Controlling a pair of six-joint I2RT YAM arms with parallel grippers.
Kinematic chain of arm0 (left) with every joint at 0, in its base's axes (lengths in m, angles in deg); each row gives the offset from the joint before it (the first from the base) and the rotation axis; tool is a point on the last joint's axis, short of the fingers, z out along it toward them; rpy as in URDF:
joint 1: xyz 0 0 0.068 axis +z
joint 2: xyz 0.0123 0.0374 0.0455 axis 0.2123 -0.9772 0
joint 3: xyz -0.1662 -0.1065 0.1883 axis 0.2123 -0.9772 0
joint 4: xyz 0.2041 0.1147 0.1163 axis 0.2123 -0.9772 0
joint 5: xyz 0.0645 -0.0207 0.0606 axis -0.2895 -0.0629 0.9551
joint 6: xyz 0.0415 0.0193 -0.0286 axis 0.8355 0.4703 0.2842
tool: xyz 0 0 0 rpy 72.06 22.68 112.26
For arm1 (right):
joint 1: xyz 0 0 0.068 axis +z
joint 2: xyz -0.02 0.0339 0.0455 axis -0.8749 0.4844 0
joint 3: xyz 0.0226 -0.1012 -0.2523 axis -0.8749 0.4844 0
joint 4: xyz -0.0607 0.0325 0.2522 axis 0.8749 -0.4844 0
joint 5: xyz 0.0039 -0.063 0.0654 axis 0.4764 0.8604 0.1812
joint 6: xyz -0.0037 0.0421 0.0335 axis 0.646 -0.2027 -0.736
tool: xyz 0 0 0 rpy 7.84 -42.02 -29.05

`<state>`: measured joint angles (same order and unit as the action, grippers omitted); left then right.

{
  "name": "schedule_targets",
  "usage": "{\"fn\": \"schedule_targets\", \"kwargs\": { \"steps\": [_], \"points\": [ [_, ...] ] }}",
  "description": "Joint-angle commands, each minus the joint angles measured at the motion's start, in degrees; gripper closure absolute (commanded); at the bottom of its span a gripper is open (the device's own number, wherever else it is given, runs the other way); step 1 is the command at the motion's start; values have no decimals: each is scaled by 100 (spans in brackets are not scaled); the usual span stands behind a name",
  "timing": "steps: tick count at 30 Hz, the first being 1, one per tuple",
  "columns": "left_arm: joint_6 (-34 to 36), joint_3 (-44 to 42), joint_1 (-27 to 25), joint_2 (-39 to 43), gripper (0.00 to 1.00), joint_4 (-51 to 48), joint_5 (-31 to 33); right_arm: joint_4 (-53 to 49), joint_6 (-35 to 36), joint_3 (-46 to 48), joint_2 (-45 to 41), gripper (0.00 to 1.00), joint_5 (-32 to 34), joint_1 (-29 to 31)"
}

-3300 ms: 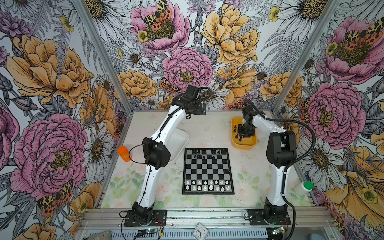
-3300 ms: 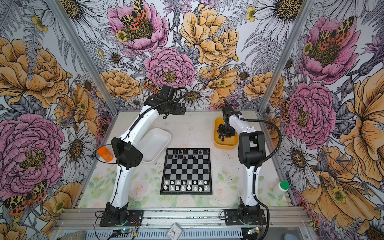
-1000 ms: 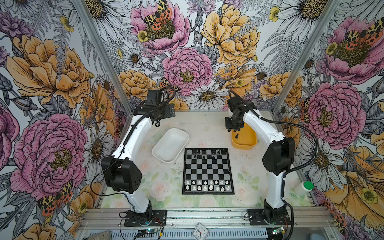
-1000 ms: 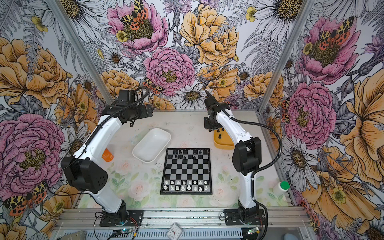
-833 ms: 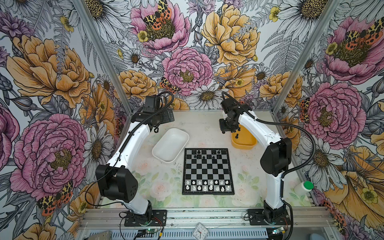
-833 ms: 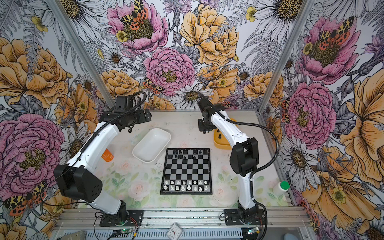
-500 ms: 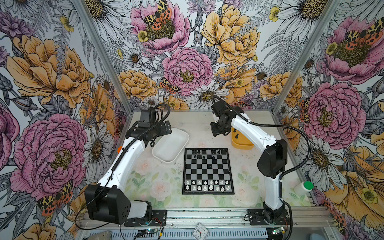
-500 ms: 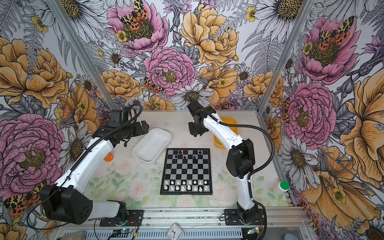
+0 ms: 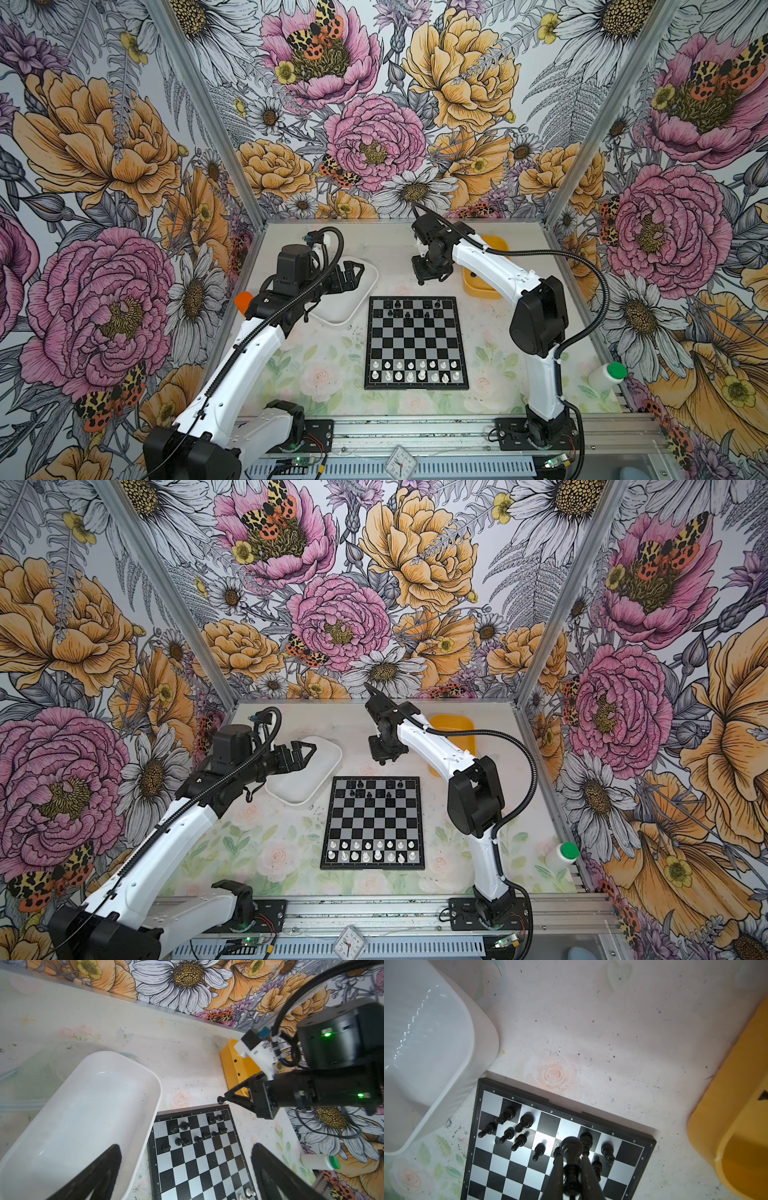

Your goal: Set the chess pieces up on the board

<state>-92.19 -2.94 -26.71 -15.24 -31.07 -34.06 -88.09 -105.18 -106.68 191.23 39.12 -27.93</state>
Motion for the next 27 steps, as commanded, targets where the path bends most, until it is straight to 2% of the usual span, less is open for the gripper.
{"fn": "schedule_targets", "kwargs": {
  "steps": [1,15,27],
  "points": [
    [-133,-82,-4,146,1,508,-518,271,-129,195,84,85,-95,72],
    [25,120,13,212,1,231,-473,593,-208,836,42,85,-120,235],
    [135,182,35,265,1,143,-476,672,-167,1022,95,85,-87,319]
  ]
}}
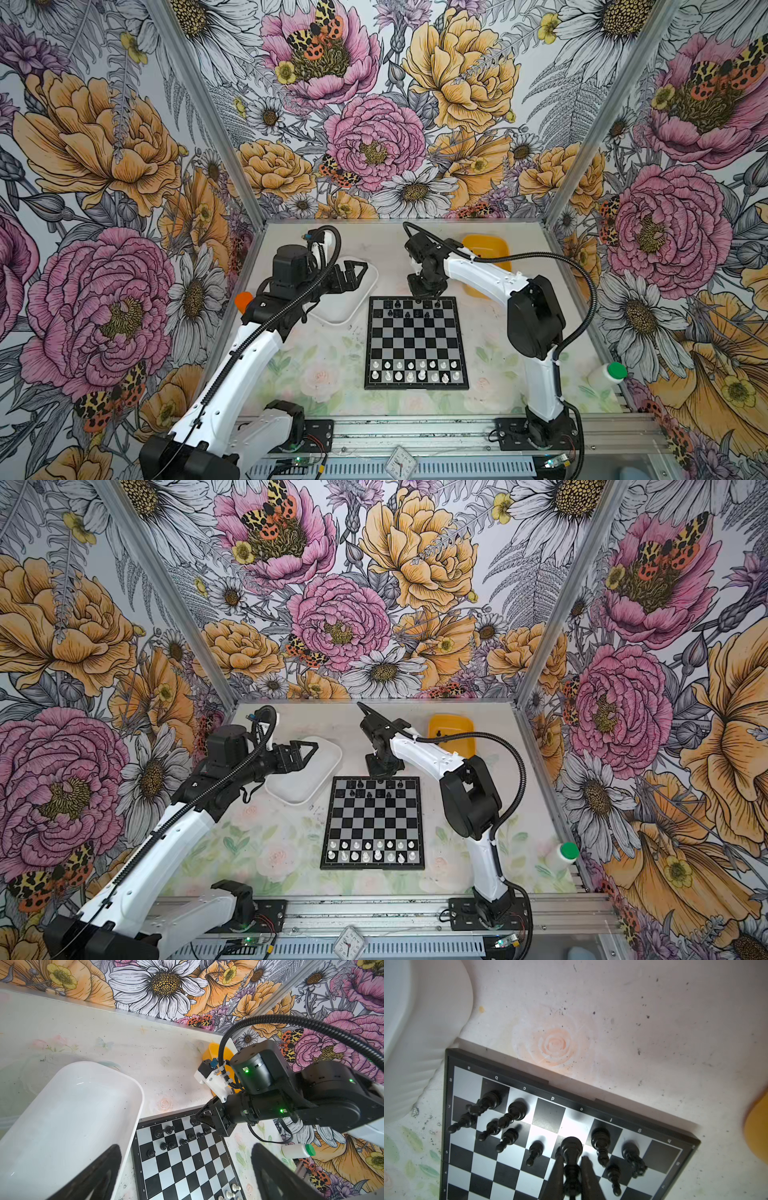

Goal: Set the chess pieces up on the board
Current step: 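Lower the black piece onto the far back row and open the right gripper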

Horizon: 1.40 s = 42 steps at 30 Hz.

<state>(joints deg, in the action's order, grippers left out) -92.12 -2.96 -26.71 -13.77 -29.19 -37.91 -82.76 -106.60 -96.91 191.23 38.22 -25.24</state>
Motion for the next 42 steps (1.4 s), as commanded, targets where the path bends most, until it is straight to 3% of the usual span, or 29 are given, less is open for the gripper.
{"fn": "schedule_targets", "kwargs": {
  "steps": [1,37,42],
  "points": [
    [140,185,48,127,1,-50,-99,142,-10,45,99,85,22,51],
    [182,256,57,270,1,-169,60,166,180,-88,376,78,175,71],
    [210,277,92,282,1,-186,70,159,187,-241,359,72,122,68]
  ]
}}
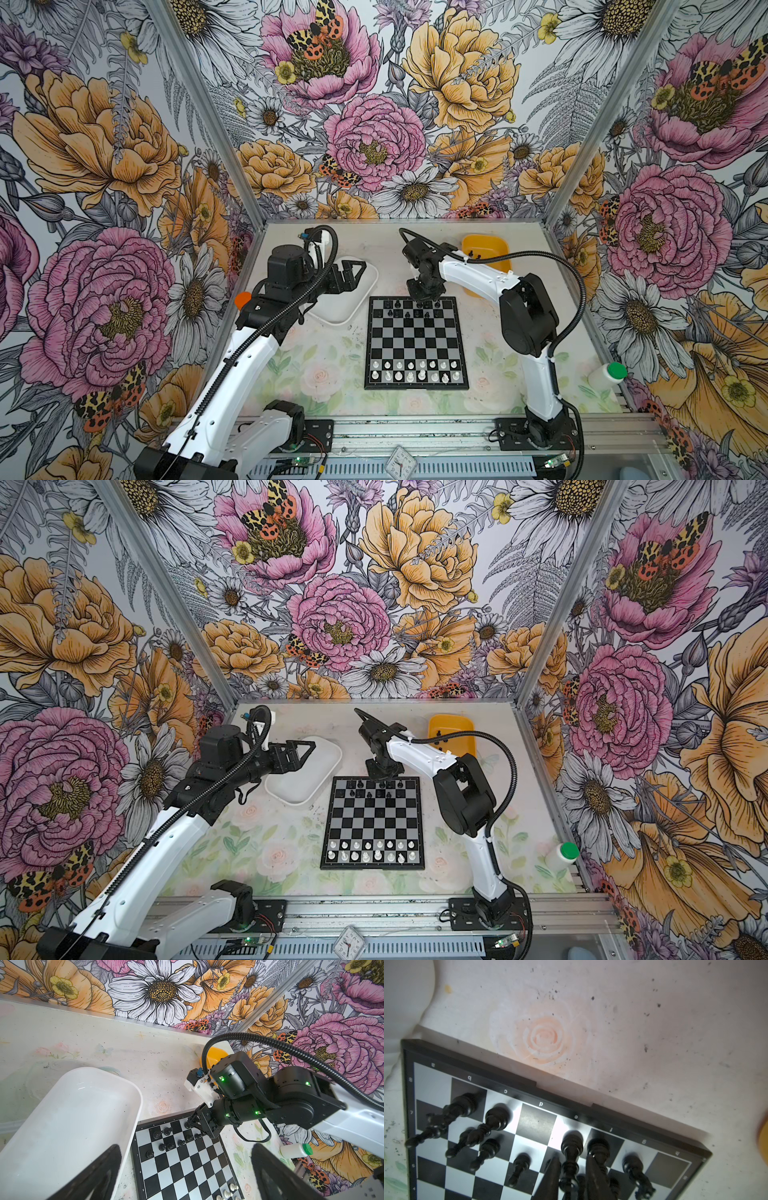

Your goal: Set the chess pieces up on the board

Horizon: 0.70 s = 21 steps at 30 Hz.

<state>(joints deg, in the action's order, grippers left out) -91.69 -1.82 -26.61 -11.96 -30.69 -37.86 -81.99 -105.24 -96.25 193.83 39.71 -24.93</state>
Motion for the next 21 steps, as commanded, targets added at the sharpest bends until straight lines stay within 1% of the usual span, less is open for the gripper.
{"fn": "schedule_targets", "kwargs": {
  "steps": [1,3,7,12,16,21],
  "points": [
    [163,171,89,100,1,-36,71,81,62,-363,91,70,-27,38],
    [178,185,109,94,1,-35,72,80,92,-516,85,64,-27,38],
    [235,233,150,81,1,-34,64,59,140,-887,114,60,-24,16],
    [322,414,174,-54,1,40,69,7,150,-1279,17,60,148,-185],
    [354,727,110,-471,1,251,-24,-58,194,-1409,-128,59,363,-727],
    [395,1282,-367,-1324,1,683,-19,-96,239,-1224,-344,60,563,-1612]
  ]
}}
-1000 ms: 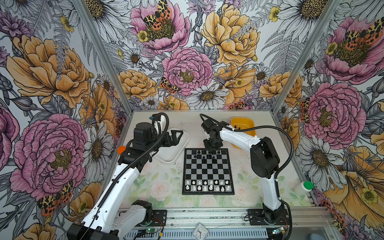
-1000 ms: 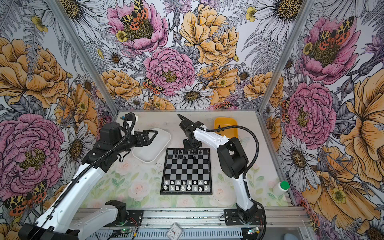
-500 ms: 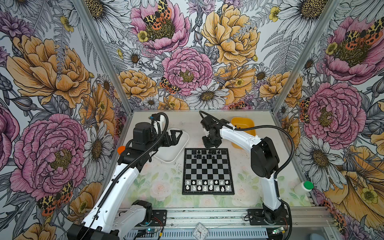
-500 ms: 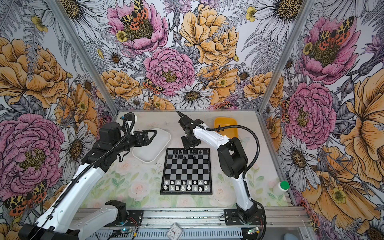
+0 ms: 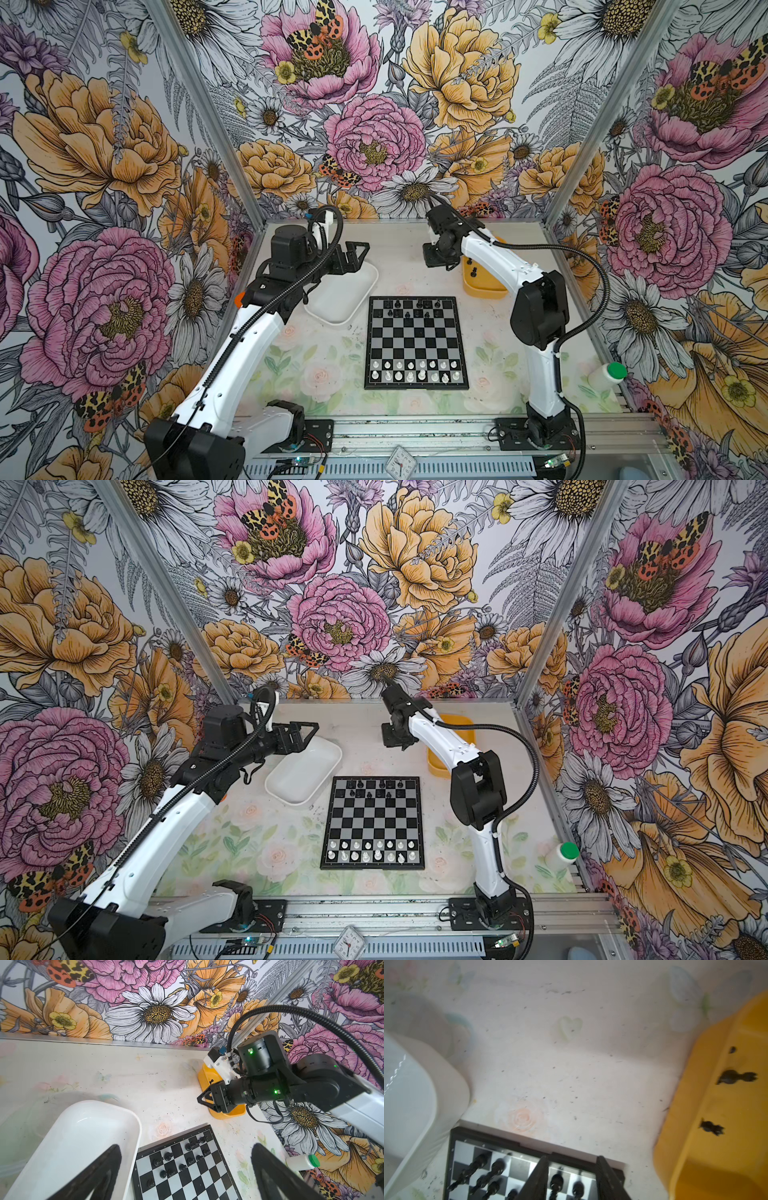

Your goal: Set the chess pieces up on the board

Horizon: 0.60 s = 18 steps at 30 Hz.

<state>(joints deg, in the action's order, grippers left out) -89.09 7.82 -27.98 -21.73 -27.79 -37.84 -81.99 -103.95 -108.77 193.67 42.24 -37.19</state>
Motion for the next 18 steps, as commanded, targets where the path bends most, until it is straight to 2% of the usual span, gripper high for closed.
{"fn": "schedule_targets", "kwargs": {
  "steps": [1,9,13,18],
  "points": [
    [165,474,-374,-576,1,481,-41,-95,155,62,-350,60,377,-541],
    [211,1776,-1164,-2226,1,887,-280,-87,331,54,-62,60,419,-1370],
    [286,2487,-1369,-2855,1,725,-369,-79,322,62,141,60,298,-1519],
    [247,2906,-1476,-3338,1,644,-605,-78,286,78,345,62,205,-1523]
  ]
}}
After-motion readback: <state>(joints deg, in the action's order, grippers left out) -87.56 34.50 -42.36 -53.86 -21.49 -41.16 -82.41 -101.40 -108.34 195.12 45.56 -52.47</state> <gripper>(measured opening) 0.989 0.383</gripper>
